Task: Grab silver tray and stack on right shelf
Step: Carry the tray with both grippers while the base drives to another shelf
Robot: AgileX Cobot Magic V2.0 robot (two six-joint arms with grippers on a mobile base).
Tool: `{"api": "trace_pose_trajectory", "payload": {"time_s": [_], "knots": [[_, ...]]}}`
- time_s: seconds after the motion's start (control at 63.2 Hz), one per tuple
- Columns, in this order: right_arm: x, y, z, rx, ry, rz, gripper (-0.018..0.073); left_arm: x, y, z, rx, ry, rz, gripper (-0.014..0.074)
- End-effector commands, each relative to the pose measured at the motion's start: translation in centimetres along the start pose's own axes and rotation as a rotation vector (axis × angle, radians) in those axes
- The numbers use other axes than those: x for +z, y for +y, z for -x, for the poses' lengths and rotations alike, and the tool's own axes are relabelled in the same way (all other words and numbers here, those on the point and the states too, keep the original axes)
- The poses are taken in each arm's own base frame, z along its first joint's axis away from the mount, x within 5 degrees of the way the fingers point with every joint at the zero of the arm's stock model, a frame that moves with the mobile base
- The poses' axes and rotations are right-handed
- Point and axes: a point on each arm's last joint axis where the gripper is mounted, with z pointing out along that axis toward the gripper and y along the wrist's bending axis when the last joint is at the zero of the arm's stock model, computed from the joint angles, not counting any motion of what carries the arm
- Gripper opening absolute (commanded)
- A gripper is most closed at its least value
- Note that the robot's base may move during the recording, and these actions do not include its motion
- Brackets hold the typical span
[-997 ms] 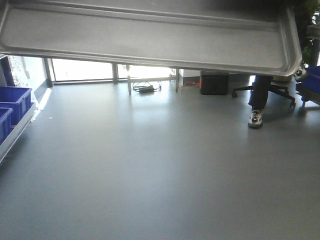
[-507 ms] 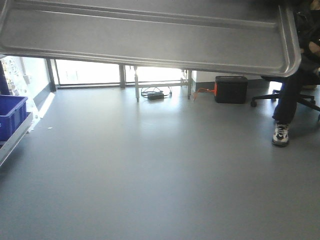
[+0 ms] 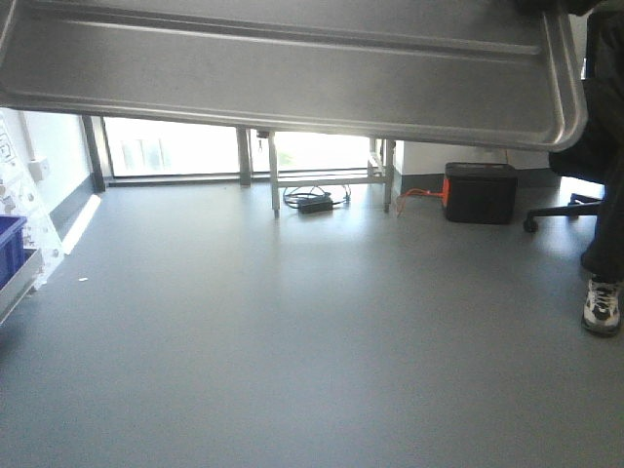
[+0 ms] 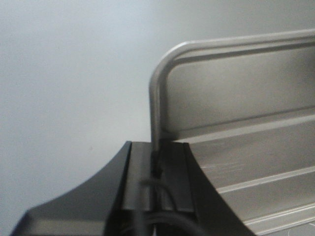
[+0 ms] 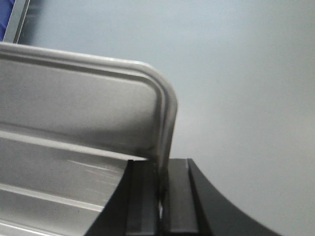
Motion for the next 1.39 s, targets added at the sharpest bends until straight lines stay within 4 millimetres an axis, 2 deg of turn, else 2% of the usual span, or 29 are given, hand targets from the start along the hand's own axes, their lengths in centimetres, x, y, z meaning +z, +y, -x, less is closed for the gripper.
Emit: {"api": "trace_pose_trajectory", "payload": {"time_s": [0.0,1.377], "knots": [[-1.48,-0.20,1.35,-0.037,-0.104,0.003,0.0057,-1.42,0.82,0.84,0.014,-0.067,0.026,-0.0101],[-1.48,-0.19,1.36,-0.037,-0.105,0.004,0.0057,-1.36,0.82,0.88,0.018,-0.071,0.032,-0.0101]]}}
